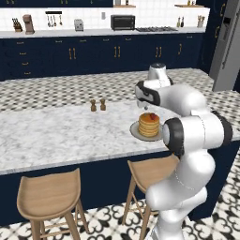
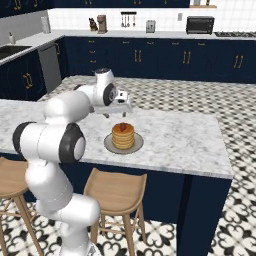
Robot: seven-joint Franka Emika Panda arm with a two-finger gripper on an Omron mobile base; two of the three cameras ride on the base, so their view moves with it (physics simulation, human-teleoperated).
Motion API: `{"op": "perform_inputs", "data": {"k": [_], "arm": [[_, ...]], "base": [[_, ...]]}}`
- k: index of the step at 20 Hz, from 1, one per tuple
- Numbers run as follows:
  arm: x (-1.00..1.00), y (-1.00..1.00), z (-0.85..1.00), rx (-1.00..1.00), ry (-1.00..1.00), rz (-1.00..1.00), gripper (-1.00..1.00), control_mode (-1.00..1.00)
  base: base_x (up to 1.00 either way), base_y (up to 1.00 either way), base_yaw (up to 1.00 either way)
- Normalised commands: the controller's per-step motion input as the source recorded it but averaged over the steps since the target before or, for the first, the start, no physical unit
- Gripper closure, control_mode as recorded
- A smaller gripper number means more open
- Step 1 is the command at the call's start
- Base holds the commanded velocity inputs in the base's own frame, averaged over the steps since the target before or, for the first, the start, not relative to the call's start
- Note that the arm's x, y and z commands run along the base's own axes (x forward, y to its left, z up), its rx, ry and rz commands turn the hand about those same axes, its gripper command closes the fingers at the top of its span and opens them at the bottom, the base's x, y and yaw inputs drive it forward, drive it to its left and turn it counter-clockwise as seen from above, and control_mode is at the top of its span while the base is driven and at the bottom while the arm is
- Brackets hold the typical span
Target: Take the strawberry from the fridge and place it on top of the pancake, located on the dining counter.
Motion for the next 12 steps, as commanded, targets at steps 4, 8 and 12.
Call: {"op": "perform_inputs", "data": {"k": [4,8,12], "arm": [[-1.00,0.47,0.60,-0.12,-0.06,0.00,-1.00,-1.00],[-1.00,0.34,0.52,-0.01,0.00,0.00,-1.00,-1.00],[-1.00,0.09,-0.06,-0.01,0.00,-0.02,-1.00,-1.00]], "base": [[0.00,0.00,0.00],[0.00,0.00,0.00],[0.00,0.00,0.00]]}}
